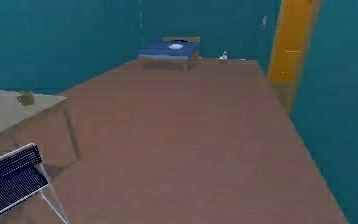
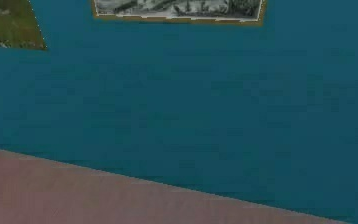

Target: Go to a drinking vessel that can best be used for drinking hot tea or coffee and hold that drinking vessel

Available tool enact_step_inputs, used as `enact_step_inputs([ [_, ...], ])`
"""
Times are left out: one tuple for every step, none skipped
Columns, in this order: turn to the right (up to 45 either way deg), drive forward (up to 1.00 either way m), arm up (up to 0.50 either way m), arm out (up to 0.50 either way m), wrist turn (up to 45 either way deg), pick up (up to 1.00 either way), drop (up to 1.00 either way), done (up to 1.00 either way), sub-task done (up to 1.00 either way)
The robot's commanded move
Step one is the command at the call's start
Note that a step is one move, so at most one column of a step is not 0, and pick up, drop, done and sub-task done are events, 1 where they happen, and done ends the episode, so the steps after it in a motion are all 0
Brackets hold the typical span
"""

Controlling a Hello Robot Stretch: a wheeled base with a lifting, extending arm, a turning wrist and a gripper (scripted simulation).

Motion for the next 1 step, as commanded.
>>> enact_step_inputs([
  [0.0, 1.0, 0.0, 0.0, 0.0, 0.0, 0.0, 0.0, 0.0],
])
